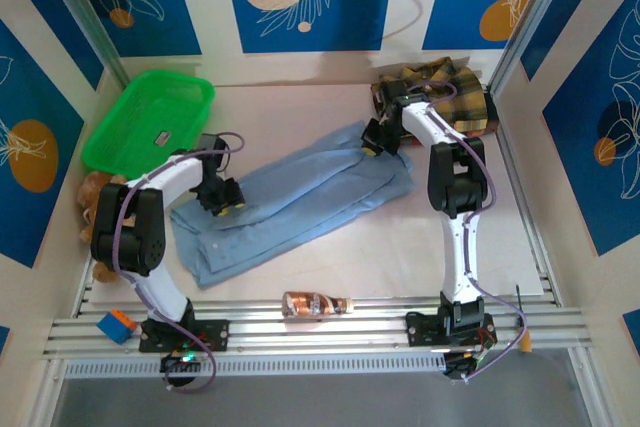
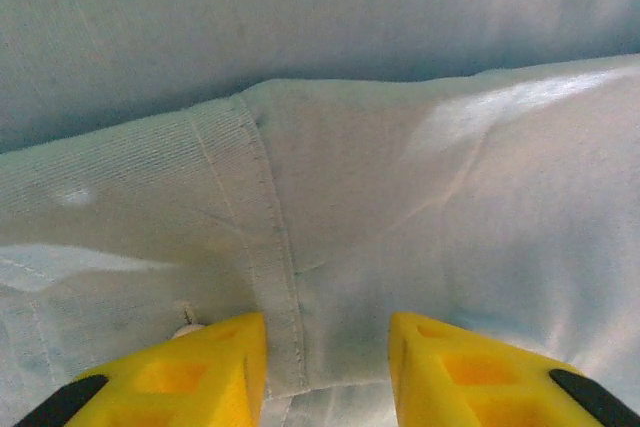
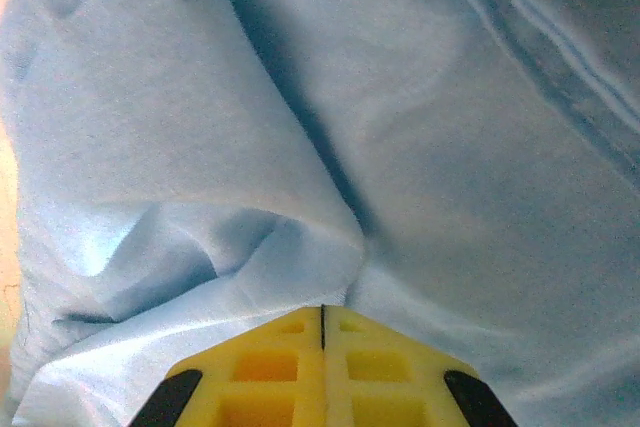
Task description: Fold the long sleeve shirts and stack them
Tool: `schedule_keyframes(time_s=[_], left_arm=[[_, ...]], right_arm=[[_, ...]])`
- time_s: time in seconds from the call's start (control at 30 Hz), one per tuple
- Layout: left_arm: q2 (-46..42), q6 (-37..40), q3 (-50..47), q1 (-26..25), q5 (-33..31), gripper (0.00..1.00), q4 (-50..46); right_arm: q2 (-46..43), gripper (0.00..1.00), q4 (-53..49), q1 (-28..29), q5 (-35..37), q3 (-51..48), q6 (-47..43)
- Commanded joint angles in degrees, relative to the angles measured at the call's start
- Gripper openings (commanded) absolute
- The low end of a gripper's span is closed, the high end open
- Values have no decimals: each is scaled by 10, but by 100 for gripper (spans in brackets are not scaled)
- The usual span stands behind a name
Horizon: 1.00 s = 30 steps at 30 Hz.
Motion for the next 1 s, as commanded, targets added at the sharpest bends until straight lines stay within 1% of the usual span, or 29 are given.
schedule_keyframes(time_s=[0.0,0.13,0.23,0.27,0.3,0.37,0.53,0.67,0.77,0.8,0.9,0.97], left_arm=[[-15,-7,-14,8,-5,38,0],[-19,-6,-17,9,-4,38,2],[-21,-6,-22,8,2,38,9],[-21,-6,-24,8,2,38,11],[-22,-6,-25,8,2,38,12],[-23,-7,-27,9,5,38,14],[-25,-7,-34,8,5,38,16],[-26,-8,-43,10,4,38,16],[-28,-13,-51,14,5,38,20],[-27,-13,-53,15,5,38,21],[-27,-13,-57,21,3,38,20],[-26,-13,-62,24,1,37,22]], right_arm=[[-38,0,6,-4,-17,-22,-1],[-61,1,22,-13,-20,-55,-2],[-67,32,48,-16,-37,-69,0],[-65,40,51,-16,-41,-67,1],[-62,43,54,-15,-44,-65,2],[-56,45,62,-14,-50,-62,6],[-30,43,68,-12,-45,-57,20],[-8,40,90,-11,-56,-49,38],[10,35,78,-6,-48,-22,40],[15,32,72,-4,-43,-15,41],[25,16,49,-7,-25,-1,50],[18,6,49,-11,-14,-11,56]])
